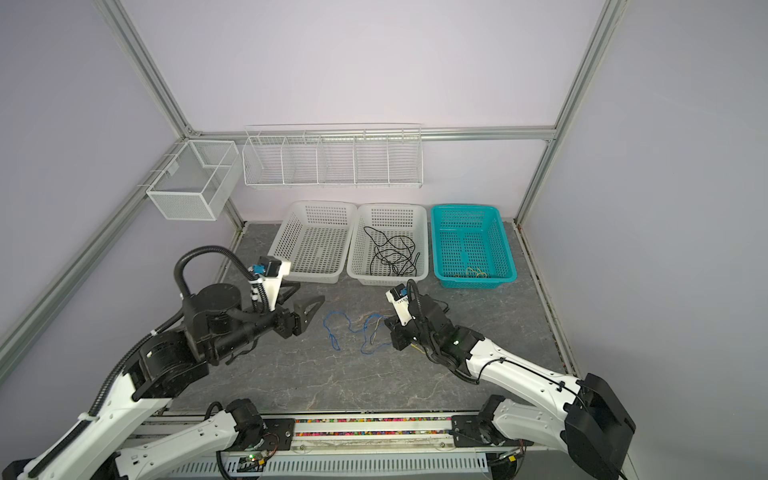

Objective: Untangle the cables

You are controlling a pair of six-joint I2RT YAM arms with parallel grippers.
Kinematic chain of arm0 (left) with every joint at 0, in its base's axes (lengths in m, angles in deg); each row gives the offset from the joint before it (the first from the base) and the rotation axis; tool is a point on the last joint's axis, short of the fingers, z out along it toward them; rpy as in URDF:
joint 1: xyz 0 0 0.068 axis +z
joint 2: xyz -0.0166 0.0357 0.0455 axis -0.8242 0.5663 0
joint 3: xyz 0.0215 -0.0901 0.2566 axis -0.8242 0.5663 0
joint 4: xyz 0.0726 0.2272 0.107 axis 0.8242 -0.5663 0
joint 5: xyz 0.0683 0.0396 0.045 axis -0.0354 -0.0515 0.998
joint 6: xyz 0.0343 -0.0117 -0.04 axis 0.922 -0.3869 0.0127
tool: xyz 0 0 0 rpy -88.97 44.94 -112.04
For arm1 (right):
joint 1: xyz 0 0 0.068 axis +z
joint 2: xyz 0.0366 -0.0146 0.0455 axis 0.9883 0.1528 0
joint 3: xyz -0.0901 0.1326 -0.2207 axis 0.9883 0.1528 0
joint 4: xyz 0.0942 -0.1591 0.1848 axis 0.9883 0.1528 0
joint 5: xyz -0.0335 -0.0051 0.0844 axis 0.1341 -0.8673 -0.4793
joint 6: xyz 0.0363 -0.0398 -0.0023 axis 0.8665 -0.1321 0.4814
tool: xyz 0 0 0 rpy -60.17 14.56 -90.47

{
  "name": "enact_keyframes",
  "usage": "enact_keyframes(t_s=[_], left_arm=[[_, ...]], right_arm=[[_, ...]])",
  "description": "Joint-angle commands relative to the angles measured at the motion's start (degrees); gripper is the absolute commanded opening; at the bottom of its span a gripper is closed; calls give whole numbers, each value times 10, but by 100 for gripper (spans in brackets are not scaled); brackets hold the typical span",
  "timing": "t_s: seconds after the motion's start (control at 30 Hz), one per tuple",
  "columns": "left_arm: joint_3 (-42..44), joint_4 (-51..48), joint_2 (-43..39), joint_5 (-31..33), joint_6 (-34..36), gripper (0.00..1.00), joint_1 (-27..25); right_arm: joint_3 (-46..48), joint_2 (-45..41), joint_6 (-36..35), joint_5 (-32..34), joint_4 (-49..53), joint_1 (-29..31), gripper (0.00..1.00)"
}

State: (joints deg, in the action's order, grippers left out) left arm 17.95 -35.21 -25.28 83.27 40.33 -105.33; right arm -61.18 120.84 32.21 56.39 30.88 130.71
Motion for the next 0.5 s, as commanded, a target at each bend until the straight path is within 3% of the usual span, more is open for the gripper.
enact_keyframes(t_s=[0.0,0.13,0.47], left_arm=[[-45,-130,79,-35,76,76,3],[-68,-172,153,-58,107,75,-13],[-58,-193,220,-73,108,77,-52]], right_arm=[[-22,0,-47,37,26,20,7],[-22,-6,-56,39,28,28,7],[-13,-31,-66,37,23,40,7]])
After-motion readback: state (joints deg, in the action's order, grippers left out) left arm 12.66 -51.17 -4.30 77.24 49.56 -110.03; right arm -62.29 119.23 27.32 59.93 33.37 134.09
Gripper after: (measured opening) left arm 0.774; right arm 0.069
